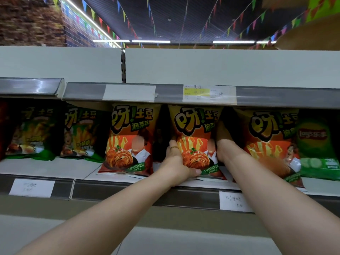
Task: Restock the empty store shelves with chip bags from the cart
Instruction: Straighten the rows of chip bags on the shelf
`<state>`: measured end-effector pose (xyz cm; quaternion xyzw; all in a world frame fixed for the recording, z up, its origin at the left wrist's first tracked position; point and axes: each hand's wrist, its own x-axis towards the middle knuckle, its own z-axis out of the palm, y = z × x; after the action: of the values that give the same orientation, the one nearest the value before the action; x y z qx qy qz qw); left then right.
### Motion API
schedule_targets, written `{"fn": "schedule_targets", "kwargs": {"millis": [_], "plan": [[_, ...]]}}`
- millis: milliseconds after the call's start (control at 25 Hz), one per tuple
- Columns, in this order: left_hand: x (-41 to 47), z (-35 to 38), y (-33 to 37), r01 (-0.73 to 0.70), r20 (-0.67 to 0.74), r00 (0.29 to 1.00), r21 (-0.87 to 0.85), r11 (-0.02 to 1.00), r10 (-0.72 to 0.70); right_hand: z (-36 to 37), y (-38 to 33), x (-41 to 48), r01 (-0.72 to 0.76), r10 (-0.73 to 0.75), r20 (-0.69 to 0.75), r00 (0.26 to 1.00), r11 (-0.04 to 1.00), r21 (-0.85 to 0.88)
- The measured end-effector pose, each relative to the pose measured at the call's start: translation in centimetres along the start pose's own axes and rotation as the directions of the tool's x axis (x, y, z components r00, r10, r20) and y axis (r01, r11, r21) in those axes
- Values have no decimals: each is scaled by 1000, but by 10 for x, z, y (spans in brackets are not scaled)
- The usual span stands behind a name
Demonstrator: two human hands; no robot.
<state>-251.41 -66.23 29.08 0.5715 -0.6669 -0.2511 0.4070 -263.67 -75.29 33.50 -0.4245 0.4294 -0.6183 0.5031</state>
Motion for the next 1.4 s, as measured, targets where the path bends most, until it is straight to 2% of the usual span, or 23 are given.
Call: {"fn": "schedule_targets", "kwargs": {"millis": [360,400,440,480,520,560,600,640,680,720,760,800,880,960,1000,1240,1400], "plan": [[-1,-7,-4,1,-16,1000,29,1000,0,4,-4,-19,13,-14,18,1000,999,34],[-3,-6,-4,1,-24,1000,28,1000,0,2,-5,-31,54,-53,20,998,999,-8],[-6,-7,-3,-9,-34,999,38,999,11,0,-5,-47,120,-120,4,993,984,-128],[-11,-8,-2,-41,-50,998,64,997,44,-3,-4,-63,199,-211,-6,977,927,-317],[-17,-10,1,-87,-71,993,103,991,95,-6,0,-76,299,-340,22,940,790,-535],[-25,-13,4,-147,-108,980,160,976,165,-8,5,-89,391,-480,101,871,555,-735],[-34,-19,7,-216,-161,953,230,949,256,-9,9,-98,451,-607,220,763,258,-854],[-40,-26,7,-285,-222,904,322,903,364,-7,13,-104,479,-691,357,629,-17,-877],[-44,-36,3,-324,-277,836,447,834,474,-5,19,-101,492,-727,468,502,-205,-846],[-44,-46,-5,-315,-313,765,581,751,563,-3,22,-101,487,-724,547,421,-329,-809],[-40,-56,-15,-256,-342,718,681,686,607,-2,26,-96,479,-705,603,375,-409,-777],[-35,-64,-26,-180,-364,708,736,653,605,-2,29,-93,447,-679,628,380,-460,-768],[-24,-76,-42,-31,-409,759,755,655,508,-2,34,-89,370,-662,629,408,-509,-777],[-19,-79,-43,84,-426,852,687,721,306,-2,38,-86,333,-652,605,457,-505,-796],[-17,-78,-45,114,-425,870,670,734,252,-2,41,-85,339,-659,603,451,-498,-798],[-8,-68,-42,121,-392,887,706,698,243,2,47,-82,340,-700,569,431,-459,-821],[-10,-70,-46,48,-381,878,672,739,290,4,44,-88,343,-671,558,489,-440,-830]]}}
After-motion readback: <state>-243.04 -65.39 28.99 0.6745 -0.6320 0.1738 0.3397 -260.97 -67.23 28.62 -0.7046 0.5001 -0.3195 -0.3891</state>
